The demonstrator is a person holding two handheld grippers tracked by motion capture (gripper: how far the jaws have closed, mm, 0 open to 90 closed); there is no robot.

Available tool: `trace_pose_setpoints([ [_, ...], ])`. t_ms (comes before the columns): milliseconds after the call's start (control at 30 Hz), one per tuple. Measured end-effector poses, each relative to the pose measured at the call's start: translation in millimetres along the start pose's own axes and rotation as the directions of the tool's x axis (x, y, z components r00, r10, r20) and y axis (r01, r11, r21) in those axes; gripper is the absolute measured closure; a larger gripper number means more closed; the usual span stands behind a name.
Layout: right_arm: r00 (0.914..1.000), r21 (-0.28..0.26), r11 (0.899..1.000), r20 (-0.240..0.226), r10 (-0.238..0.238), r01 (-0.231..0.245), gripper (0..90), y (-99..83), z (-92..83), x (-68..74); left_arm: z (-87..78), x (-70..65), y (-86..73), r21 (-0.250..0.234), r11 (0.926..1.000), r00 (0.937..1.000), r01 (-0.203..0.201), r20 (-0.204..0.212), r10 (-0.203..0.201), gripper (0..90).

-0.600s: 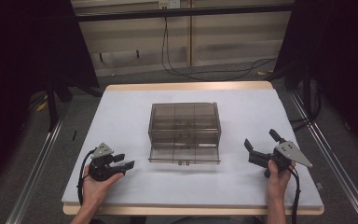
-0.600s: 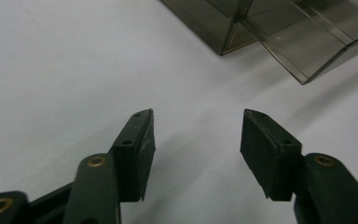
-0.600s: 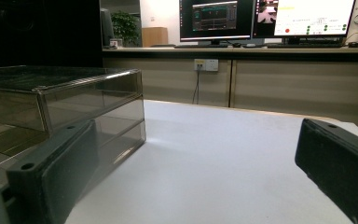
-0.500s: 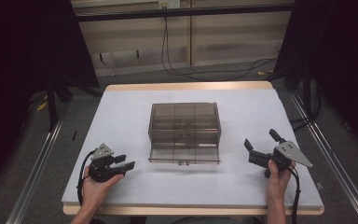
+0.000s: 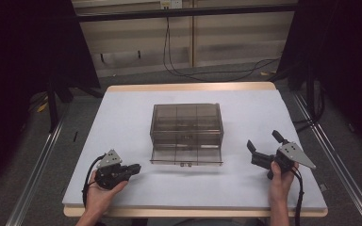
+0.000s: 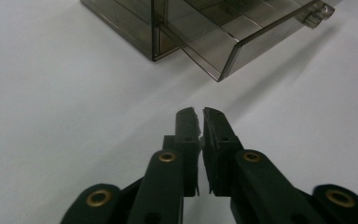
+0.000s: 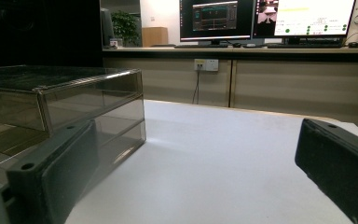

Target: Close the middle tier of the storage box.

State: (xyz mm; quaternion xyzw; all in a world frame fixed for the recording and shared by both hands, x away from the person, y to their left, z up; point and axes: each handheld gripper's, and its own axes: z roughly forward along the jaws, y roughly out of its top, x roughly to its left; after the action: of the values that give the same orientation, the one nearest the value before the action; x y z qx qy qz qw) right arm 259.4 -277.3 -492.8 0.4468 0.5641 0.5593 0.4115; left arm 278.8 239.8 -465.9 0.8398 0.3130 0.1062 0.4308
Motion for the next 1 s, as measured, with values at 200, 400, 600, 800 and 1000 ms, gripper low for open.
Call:
trace_pose_setpoints([
  [200,1.0000,0.000,1.000,-0.001,0.002,-0.002,0.0,0.0,0.3,0.0,1.0,-5.1,-0.4,0.009,0.9982,0.9983,-0.059,0.005,0.059,90.0],
  [400,1.0000,0.001,1.000,-0.003,0.001,-0.001,0.0,0.0,0.2,0.0,1.6,-6.7,0.2,0.009,0.9981,0.9980,-0.060,0.020,0.060,90.0],
  [600,1.0000,0.002,1.000,-0.003,0.002,-0.002,0.0,0.0,0.2,0.1,2.4,-10.2,2.4,0.019,0.9972,0.9968,-0.072,0.035,0.071,90.0],
  [800,1.0000,0.001,1.000,-0.003,0.002,-0.002,0.0,0.0,0.2,0.1,7.4,-16.1,6.4,0.013,0.9970,0.9956,-0.076,0.056,0.075,90.0],
  [1000,1.0000,0.002,1.000,-0.003,0.000,0.000,0.0,0.0,0.2,0.1,12.1,-18.5,8.0,0.016,0.9968,0.9928,-0.079,0.092,0.077,90.0],
])
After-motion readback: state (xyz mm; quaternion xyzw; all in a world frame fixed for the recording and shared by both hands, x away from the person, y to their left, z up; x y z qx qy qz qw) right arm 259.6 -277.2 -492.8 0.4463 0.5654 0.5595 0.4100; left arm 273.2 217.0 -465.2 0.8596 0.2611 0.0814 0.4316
